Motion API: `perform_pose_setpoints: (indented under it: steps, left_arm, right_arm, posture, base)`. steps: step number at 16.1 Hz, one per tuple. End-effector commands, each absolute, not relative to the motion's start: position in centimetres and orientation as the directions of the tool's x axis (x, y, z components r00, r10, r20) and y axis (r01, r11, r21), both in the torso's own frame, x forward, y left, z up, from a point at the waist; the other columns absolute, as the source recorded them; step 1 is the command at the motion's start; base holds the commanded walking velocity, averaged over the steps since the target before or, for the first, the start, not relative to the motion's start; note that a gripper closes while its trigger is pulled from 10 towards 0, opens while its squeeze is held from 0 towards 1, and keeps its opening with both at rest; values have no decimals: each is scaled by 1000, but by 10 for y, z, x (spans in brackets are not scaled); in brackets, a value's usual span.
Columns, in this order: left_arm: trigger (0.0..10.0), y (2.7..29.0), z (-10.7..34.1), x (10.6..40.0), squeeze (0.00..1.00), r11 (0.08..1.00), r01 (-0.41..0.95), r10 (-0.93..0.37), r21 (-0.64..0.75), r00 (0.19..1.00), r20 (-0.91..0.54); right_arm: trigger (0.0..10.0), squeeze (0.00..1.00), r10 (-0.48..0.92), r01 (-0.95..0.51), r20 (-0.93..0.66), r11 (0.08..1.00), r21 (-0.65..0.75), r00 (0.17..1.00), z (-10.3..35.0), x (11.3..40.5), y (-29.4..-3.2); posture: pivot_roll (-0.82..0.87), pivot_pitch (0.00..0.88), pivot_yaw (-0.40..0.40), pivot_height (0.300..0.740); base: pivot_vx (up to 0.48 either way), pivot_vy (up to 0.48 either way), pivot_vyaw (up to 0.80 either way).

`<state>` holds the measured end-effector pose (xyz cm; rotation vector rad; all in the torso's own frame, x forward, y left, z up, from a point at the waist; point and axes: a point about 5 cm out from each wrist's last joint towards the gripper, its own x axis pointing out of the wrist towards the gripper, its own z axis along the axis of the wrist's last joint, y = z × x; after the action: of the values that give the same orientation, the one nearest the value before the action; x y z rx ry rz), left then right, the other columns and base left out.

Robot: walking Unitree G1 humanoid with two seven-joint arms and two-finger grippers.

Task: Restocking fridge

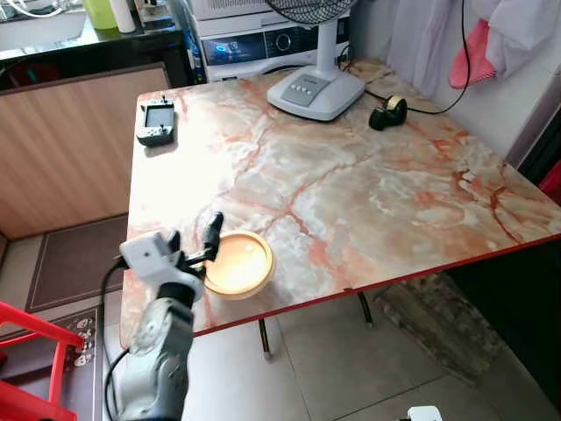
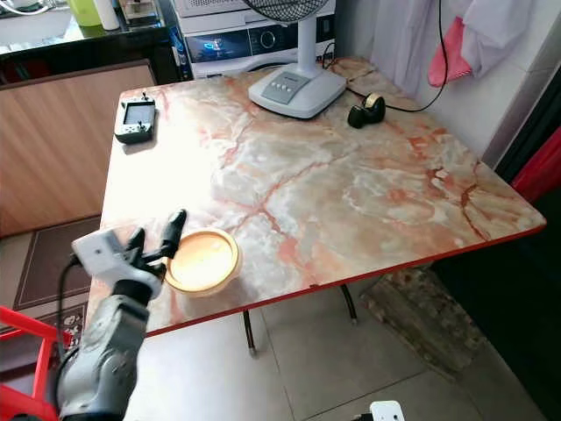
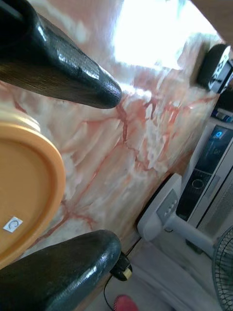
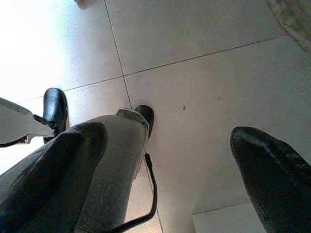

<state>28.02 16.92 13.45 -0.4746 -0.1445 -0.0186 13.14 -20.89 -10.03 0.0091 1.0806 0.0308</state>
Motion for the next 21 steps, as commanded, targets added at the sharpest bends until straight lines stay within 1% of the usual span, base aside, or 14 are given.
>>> perform_pose_setpoints:
  steps: [1,4,5,6,7,8,9,11,12,16,17,21]
  left_arm:
    - [10000,170,131,273,0,889,51,1,-456,994,114]
    - [10000,174,121,271,0,851,51,-19,-522,998,66]
    - [10000,176,120,271,0,851,46,-19,-523,998,58]
    - [10000,183,118,271,0,828,5,23,-561,999,42]
    - [10000,187,116,272,263,819,-6,32,-573,999,34]
    - [10000,188,113,273,1000,808,1,14,-589,1000,21]
    - [10000,188,111,273,1000,809,13,-5,-587,1000,15]
    - [10000,191,105,275,1000,770,-11,5,-638,1000,-11]
    - [10000,191,104,278,0,760,4,-15,-650,1000,-12]
    - [10000,185,99,288,0,736,68,-107,-674,994,-16]
    - [10000,181,95,288,0,726,93,-151,-681,988,-26]
    - [10000,172,88,286,0,709,137,-228,-692,973,-42]
  right_arm:
    - [10000,0,27,-17,-889,1000,22,458,-101,128,-210]
    - [10000,0,29,-29,-889,999,18,457,-101,129,-210]
    - [10000,0,30,-34,-889,999,16,457,-101,129,-210]
    - [10000,0,30,-34,-889,999,16,457,-101,129,-210]
    - [10000,0,30,-35,-889,999,15,457,-101,129,-210]
    - [10000,0,30,-37,-889,999,14,456,-101,129,-210]
    - [10000,0,30,-39,-890,999,14,455,-101,129,-210]
    - [10000,0,29,-38,-890,999,13,456,-101,129,-210]
    - [10000,0,29,-38,-890,999,13,456,-101,129,-211]
    - [10000,0,29,-38,-890,999,12,456,-101,129,-211]
    - [10000,0,28,-38,-890,999,12,455,-101,129,-211]
    - [10000,0,26,-36,-891,999,11,454,-101,128,-212]
  posture:
    - [109,83,26,740]
    - [113,82,22,740]
    - [113,82,22,740]
    - [109,78,23,740]
    - [111,76,21,740]
    - [113,78,20,740]
    - [109,78,18,740]
    - [105,81,16,740]
    - [106,85,13,740]
    - [97,89,17,740]
    - [93,92,18,740]
    - [92,93,14,740]
  base:
    - [0,0,0]
    - [0,0,0]
    - [0,0,0]
    - [0,0,0]
    - [0,0,0]
    - [0,0,0]
    - [0,0,0]
    - [0,0,0]
    - [0,0,0]
    - [0,0,0]
    - [0,0,0]
    - [0,0,0]
